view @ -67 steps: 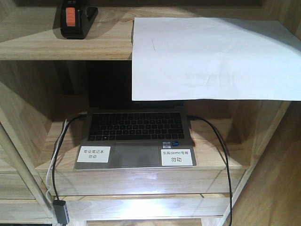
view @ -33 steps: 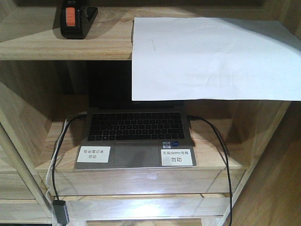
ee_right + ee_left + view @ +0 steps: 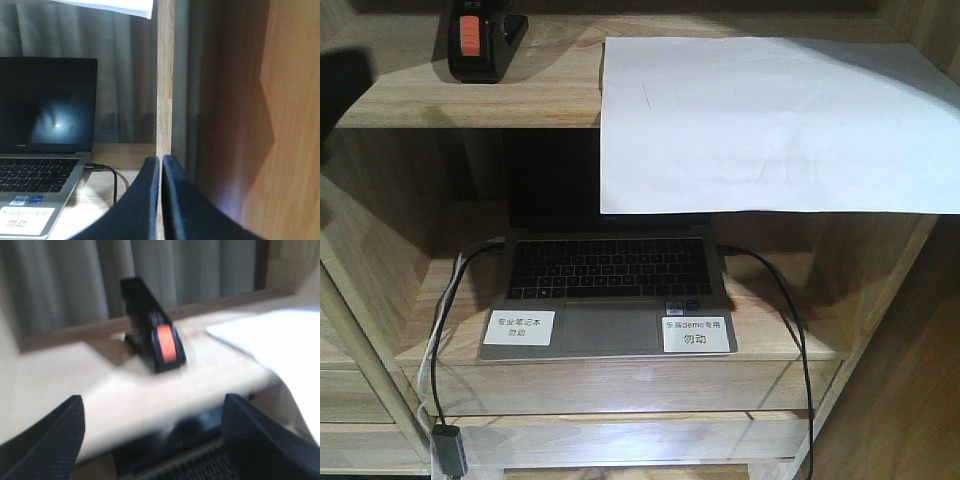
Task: Grab stapler and paper to desk for stapling
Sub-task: 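Close the left gripper on the black stapler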
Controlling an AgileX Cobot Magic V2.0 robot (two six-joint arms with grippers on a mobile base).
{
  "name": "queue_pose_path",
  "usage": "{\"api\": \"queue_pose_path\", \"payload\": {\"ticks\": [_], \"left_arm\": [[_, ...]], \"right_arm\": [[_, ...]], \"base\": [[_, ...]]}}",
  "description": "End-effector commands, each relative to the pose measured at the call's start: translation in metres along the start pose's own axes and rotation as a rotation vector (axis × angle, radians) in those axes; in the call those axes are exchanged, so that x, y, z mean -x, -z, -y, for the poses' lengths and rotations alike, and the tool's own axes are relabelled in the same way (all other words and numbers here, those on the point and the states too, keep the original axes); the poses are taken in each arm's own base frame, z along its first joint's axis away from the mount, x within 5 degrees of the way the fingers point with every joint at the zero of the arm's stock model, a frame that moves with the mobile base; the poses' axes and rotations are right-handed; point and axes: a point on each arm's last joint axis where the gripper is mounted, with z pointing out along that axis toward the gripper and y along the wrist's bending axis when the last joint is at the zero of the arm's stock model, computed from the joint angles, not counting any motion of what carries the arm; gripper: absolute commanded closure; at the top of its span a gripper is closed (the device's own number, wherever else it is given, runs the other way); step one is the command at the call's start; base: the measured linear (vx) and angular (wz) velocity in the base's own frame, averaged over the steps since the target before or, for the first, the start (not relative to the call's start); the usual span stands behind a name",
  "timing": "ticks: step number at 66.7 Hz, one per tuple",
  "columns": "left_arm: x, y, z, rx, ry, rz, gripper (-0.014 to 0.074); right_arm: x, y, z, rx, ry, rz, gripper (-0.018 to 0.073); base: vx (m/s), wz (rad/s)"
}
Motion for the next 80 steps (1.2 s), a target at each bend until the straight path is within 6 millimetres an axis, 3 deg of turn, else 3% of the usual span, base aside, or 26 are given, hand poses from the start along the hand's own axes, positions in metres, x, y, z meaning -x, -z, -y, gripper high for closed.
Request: {"api": "queue_pose_path", "payload": {"ticks": [1, 20, 31, 57, 72, 80], "left_arm": [[0.028, -0.019, -0.001, -0.006, 0.012, 0.055, 0.0045], [0.080, -0.080, -0.003, -0.020, 0.060, -0.020, 0.0045], [0.094, -0.112, -0.004, -0.027, 0.086, -0.071, 0.0045], [0.095, -0.164, -0.005, -0.024, 0.156, -0.205, 0.0045], [0.090, -0.182, -0.005, -0.013, 0.177, -0.281, 0.0049], [0.089, -0.186, -0.005, -0.012, 0.177, -0.314, 0.0101]], "right_arm": [[0.006, 0.001, 0.000, 0.003, 0.003, 0.084, 0.0568], [0.006, 0.001, 0.000, 0.003, 0.003, 0.084, 0.0568], [0.006, 0.001, 0.000, 0.003, 0.003, 0.084, 0.0568], [0.006, 0.001, 0.000, 0.003, 0.003, 0.084, 0.0568], [0.007, 0.001, 0.000, 0.003, 0.003, 0.085, 0.0568], [0.007, 0.001, 0.000, 0.003, 0.003, 0.085, 0.0568]], "base": [[0.00, 0.00], [0.00, 0.00], [0.00, 0.00], [0.00, 0.00], [0.00, 0.00], [0.00, 0.00]]}}
